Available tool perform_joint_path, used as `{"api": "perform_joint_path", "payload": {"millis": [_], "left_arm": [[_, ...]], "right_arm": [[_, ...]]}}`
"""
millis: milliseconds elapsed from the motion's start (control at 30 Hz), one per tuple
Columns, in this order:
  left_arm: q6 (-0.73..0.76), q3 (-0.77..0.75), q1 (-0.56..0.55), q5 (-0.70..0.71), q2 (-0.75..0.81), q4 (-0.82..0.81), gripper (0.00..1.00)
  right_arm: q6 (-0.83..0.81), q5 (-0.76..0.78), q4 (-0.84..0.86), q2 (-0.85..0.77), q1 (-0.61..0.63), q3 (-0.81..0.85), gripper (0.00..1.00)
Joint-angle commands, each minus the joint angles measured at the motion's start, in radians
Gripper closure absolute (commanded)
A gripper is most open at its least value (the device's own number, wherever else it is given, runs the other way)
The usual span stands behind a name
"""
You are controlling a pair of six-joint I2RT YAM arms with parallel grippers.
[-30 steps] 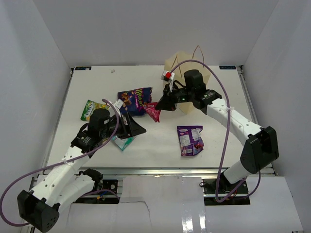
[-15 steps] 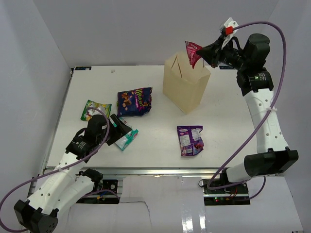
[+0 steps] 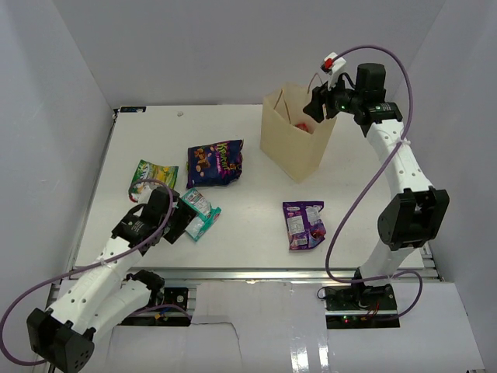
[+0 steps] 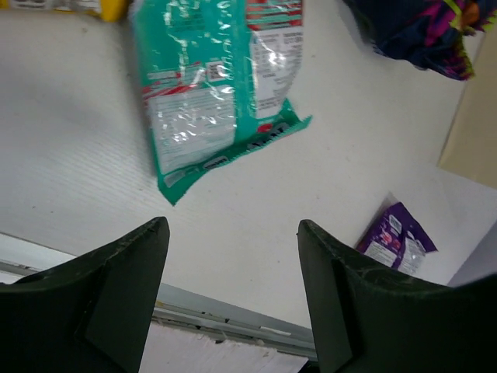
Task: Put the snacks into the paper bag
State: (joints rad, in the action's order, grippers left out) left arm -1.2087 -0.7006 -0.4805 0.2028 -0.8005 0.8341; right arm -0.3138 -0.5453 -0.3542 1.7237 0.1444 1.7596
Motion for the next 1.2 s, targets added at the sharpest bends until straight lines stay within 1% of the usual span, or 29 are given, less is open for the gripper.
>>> {"api": "perform_joint_path", "payload": {"millis": [0,33,100,133,167,200,233,267,300,333,367,433,467,567,700,767,800,867,967,1067,1100,1133,1167], "left_arm": [[-0.176,-0.017,0.011,0.105,-0.028,0.132,0.23],[-0.198,-0.028,0.017,0.121,-0.040,0.182,0.24],[-0.244,-0.069,0.051,0.159,-0.086,0.233,0.25],[-0.249,-0.083,0.071,0.161,-0.103,0.268,0.24],[-0.244,-0.094,0.129,0.156,-0.117,0.275,0.24],[-0.223,-0.102,0.166,0.144,-0.143,0.272,0.24],[-0.204,-0.102,0.209,0.101,-0.153,0.245,0.24],[-0.187,-0.099,0.291,0.077,-0.164,0.226,0.24],[-0.181,-0.096,0.328,0.054,-0.175,0.211,0.24],[-0.172,-0.083,0.368,0.008,-0.192,0.174,0.24],[-0.167,-0.077,0.435,-0.015,-0.201,0.148,0.23],[-0.178,-0.059,0.479,-0.058,-0.230,0.090,0.23],[-0.178,-0.053,0.549,-0.104,-0.245,0.065,0.24],[-0.189,-0.048,0.614,-0.158,-0.315,0.007,0.24],[-0.187,-0.048,0.669,-0.195,-0.388,-0.058,0.26],[-0.181,-0.059,0.692,-0.203,-0.425,-0.050,0.28],[-0.180,-0.059,0.697,-0.238,-0.460,-0.041,0.28],[-0.175,-0.060,0.706,-0.250,-0.491,-0.018,0.29],[-0.180,-0.051,0.711,-0.244,-0.522,0.003,0.30],[-0.177,-0.031,0.714,-0.220,-0.532,-0.016,0.30],[-0.161,-0.033,0.715,-0.218,-0.561,-0.018,0.30],[-0.154,-0.036,0.720,-0.177,-0.580,-0.020,0.31],[-0.143,-0.039,0.729,-0.172,-0.601,-0.024,0.33]], "right_arm": [[-0.062,-0.099,-0.068,-0.073,-0.005,0.049,0.33],[-0.070,-0.161,-0.075,-0.113,-0.011,0.034,0.27],[-0.091,-0.211,-0.110,-0.156,-0.012,-0.017,0.25],[-0.100,-0.261,-0.124,-0.202,-0.014,-0.038,0.23],[-0.113,-0.278,-0.153,-0.223,-0.014,-0.063,0.23],[-0.131,-0.294,-0.164,-0.246,-0.014,-0.121,0.22],[-0.146,-0.321,-0.176,-0.292,-0.014,-0.153,0.22],[-0.162,-0.327,-0.189,-0.317,-0.014,-0.187,0.22],[-0.191,-0.335,-0.198,-0.340,-0.012,-0.228,0.22],[-0.217,-0.353,-0.212,-0.383,-0.014,-0.305,0.22],[-0.238,-0.357,-0.224,-0.406,-0.014,-0.340,0.22],[-0.287,-0.366,-0.248,-0.456,-0.014,-0.409,0.22],[-0.310,-0.372,-0.267,-0.469,-0.014,-0.457,0.22],[-0.355,-0.386,-0.301,-0.509,-0.014,-0.531,0.22],[-0.373,-0.406,-0.319,-0.523,-0.014,-0.578,0.22],[-0.373,-0.406,-0.319,-0.521,-0.014,-0.589,0.22],[-0.373,-0.407,-0.318,-0.521,-0.014,-0.598,0.22],[-0.373,-0.409,-0.315,-0.520,-0.014,-0.606,0.22],[-0.370,-0.410,-0.313,-0.513,-0.014,-0.614,0.22],[-0.369,-0.415,-0.312,-0.507,-0.012,-0.615,0.22],[-0.364,-0.420,-0.312,-0.501,-0.014,-0.615,0.22],[-0.361,-0.423,-0.310,-0.501,-0.014,-0.614,0.22],[-0.360,-0.426,-0.310,-0.498,-0.014,-0.614,0.22]]}}
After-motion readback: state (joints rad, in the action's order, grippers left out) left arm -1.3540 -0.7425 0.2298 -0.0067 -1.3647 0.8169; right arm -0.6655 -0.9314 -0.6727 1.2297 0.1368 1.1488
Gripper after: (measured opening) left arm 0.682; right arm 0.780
